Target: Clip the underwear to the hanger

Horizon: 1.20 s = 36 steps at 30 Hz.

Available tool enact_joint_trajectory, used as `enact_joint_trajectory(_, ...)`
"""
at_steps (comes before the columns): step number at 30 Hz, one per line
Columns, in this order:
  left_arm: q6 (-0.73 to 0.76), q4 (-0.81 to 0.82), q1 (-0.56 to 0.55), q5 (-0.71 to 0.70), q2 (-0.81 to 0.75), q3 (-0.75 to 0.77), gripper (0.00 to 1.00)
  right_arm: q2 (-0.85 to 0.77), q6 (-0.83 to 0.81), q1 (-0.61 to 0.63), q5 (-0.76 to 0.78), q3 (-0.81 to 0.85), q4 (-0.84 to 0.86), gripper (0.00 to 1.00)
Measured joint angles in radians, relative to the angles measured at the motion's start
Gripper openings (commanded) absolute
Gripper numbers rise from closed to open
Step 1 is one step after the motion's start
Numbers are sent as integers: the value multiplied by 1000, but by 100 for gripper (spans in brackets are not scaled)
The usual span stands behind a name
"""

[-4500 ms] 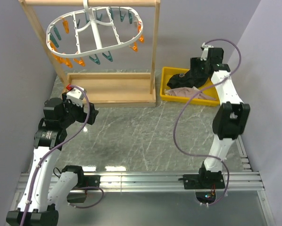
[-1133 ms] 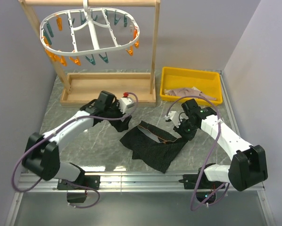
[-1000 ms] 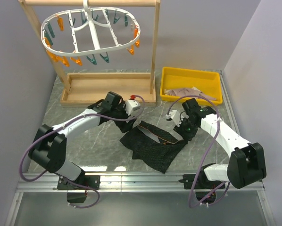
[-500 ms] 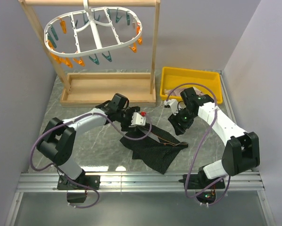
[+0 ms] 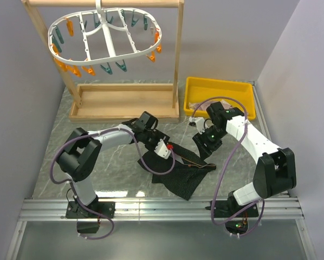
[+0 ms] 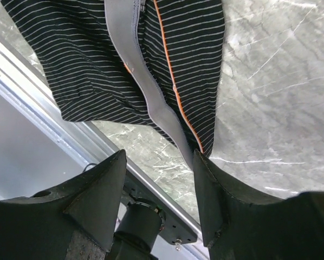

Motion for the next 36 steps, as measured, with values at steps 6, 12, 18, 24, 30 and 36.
enact_joint_trajectory(6,33,11,-16,-6,55,31,18,-10,0,-15,-2,1,-12,59)
enact_joint_trajectory(12,-94,-11,-15,2,56,150,0,-35,0,-25,12,1,-13,57)
enact_joint_trajectory(18,-416,-94,-6,-11,129,435,0,-36,4,-31,28,38,-6,54)
enact_joint_trajectory(24,-705,-165,23,-77,305,640,1,-33,3,-37,58,65,21,52)
enact_joint_trajectory(30,-887,-265,66,-119,416,669,14,14,3,-38,65,64,47,51)
enact_joint_trajectory(36,-995,-298,117,-89,420,677,16,35,16,-21,77,47,86,50)
